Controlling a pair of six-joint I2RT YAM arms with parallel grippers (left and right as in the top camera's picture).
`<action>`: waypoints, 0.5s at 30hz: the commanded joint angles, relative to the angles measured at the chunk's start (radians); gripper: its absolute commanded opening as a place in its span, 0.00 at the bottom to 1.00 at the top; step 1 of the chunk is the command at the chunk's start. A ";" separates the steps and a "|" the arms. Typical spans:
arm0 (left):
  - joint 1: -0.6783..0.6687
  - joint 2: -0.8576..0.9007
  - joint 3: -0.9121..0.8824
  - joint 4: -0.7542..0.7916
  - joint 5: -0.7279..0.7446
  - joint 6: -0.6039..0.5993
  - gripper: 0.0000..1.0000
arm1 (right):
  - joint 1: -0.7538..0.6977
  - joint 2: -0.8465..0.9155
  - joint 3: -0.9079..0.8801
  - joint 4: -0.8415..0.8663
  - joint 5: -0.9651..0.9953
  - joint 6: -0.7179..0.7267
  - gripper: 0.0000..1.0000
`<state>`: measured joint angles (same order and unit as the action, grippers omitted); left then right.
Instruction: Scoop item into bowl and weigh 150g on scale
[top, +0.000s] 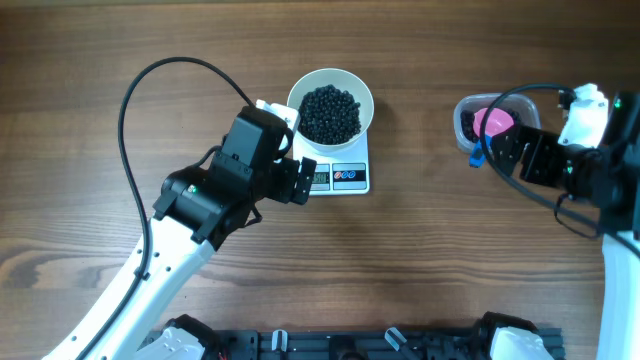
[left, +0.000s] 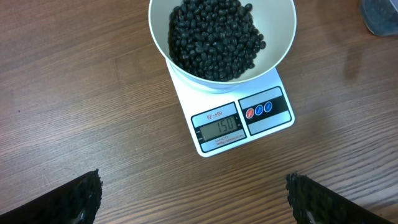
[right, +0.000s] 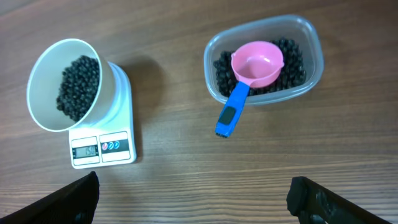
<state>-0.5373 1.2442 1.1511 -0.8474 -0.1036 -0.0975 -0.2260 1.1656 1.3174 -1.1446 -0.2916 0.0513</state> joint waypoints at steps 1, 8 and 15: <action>0.004 0.002 -0.005 0.003 0.008 0.014 1.00 | -0.003 0.051 0.003 0.003 -0.001 0.003 1.00; 0.004 0.002 -0.005 0.002 0.008 0.014 1.00 | -0.003 0.078 0.003 0.008 -0.001 -0.012 1.00; 0.004 0.002 -0.005 0.002 0.008 0.015 1.00 | -0.001 -0.030 0.003 0.107 0.024 -0.258 1.00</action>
<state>-0.5373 1.2442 1.1511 -0.8474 -0.1036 -0.0975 -0.2260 1.2163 1.3170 -1.0874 -0.2874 -0.0326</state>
